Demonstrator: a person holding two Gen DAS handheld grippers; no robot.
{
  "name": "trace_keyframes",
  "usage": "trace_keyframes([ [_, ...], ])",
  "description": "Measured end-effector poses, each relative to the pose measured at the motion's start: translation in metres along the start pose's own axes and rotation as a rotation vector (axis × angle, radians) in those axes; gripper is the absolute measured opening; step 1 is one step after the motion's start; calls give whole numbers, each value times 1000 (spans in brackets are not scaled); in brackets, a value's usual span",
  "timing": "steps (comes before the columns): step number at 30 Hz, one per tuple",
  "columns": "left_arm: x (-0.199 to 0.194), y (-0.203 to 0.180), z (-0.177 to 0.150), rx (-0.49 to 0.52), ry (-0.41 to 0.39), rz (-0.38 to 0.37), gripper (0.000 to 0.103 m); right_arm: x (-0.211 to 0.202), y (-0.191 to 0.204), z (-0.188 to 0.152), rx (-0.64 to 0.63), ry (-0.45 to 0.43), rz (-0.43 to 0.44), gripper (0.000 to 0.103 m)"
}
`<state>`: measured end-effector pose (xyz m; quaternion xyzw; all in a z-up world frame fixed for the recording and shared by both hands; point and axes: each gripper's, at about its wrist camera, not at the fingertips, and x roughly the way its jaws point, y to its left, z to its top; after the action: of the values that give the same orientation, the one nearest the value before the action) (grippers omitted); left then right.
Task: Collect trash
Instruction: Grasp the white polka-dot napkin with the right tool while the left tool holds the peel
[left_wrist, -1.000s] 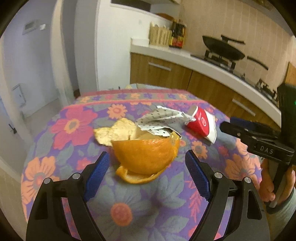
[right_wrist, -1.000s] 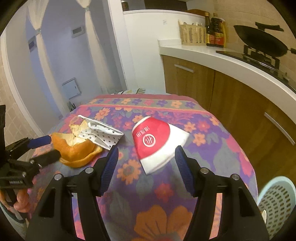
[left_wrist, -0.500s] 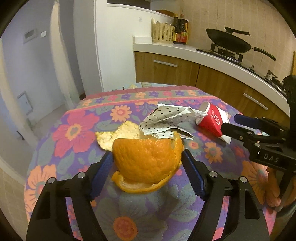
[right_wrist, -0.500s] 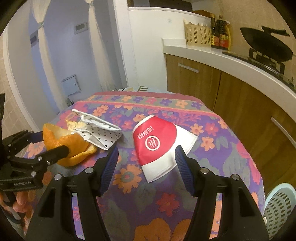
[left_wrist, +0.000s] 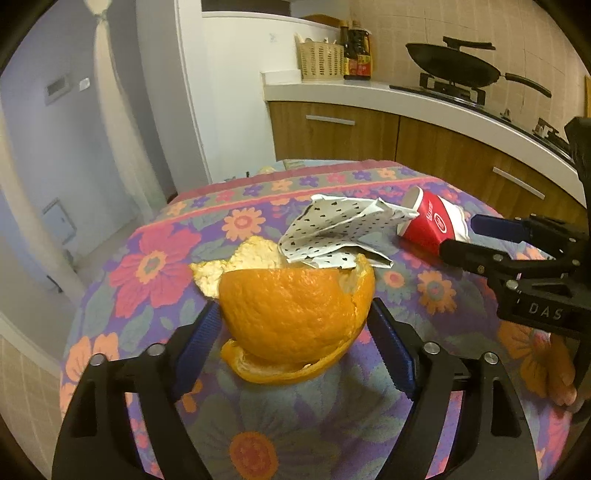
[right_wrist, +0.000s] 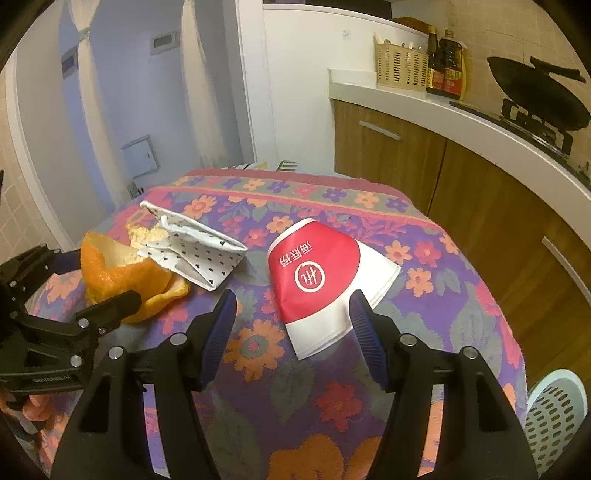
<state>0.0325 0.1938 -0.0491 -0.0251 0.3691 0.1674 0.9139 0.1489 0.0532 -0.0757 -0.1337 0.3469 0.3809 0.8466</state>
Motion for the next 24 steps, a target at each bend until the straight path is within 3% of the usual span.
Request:
trace_keyframes([
  [4, -9, 7, 0, -27, -24, -25, 54, -8, 9, -3, -42, -42, -25, 59],
  [6, -14, 13, -1, -52, -42, -29, 37, -11, 16, -4, -73, -56, -38, 59],
  [11, -32, 41, -1, -169, -104, -117, 21, -16, 34, -5, -133, -47, -1, 59],
  [15, -40, 50, -2, -195, -116, -193, 22, -21, 48, 3, -176, -52, 23, 59],
  [17, -41, 51, -5, -195, -108, -213, 29, -21, 49, 6, -182, -51, 26, 59],
  [21, -40, 50, -13, -179, -89, -200, 41, -23, 48, 4, -178, -52, 39, 59],
  [24, -35, 48, -16, -156, -64, -174, 43, -20, 52, 3, -198, -40, 46, 59],
])
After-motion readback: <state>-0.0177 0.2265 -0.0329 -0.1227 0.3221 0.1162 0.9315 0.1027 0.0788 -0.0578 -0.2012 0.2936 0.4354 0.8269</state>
